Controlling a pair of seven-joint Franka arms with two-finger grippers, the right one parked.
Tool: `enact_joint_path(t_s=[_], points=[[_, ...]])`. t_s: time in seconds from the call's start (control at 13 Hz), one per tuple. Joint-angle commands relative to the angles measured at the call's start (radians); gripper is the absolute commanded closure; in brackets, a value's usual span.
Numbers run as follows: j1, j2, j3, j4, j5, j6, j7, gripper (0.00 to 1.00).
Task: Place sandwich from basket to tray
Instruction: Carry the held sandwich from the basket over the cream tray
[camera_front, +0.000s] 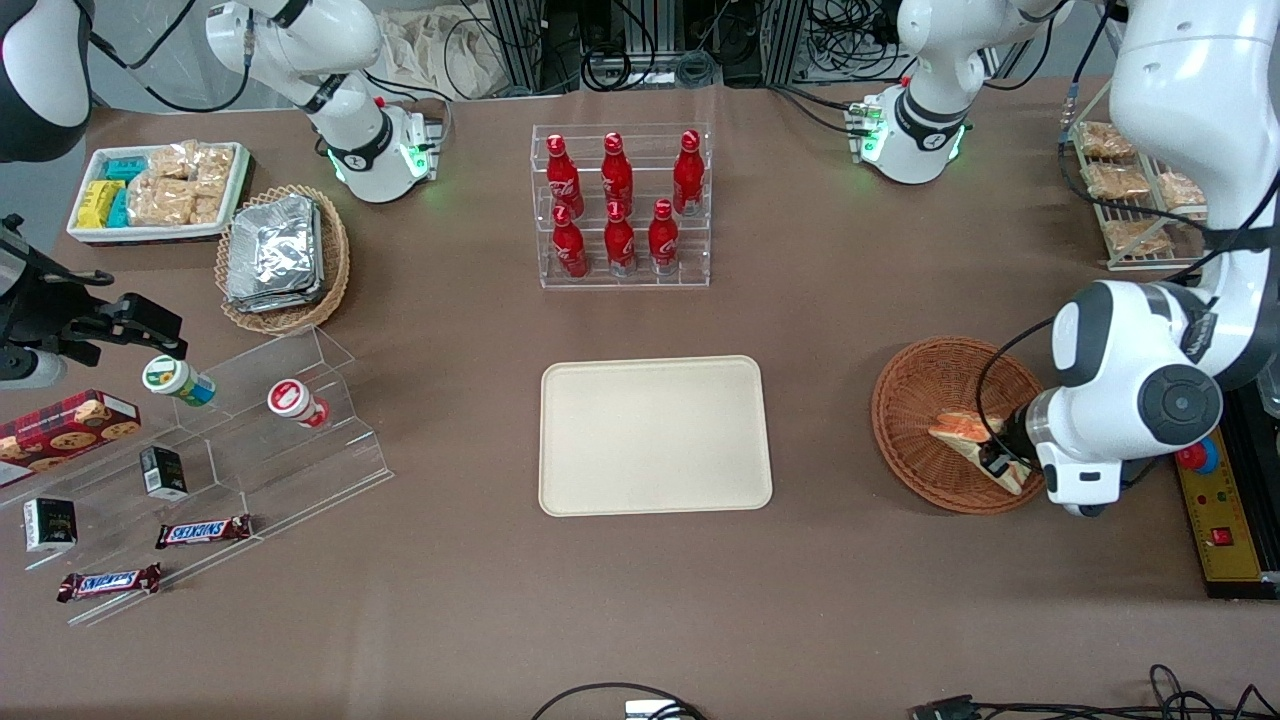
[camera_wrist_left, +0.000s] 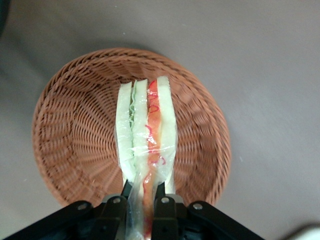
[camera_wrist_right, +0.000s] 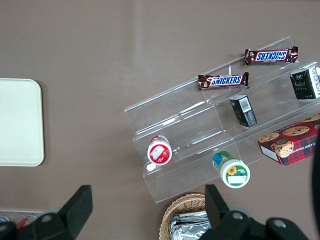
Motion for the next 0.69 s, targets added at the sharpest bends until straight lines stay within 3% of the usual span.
enact_joint_path(t_s=[0.0,0.15,0.31,0.62], points=[[-0.019,0.000,-0.085,0.131,0.004,-0.133,0.040,1.00],[-0.055,0.007,-0.133,0.156,0.010,-0.126,0.086,1.00],[-0.132,0.032,-0.135,0.184,0.004,-0.124,0.267,1.00],[-0.296,0.183,-0.133,0.273,0.008,-0.085,0.310,1.00]])
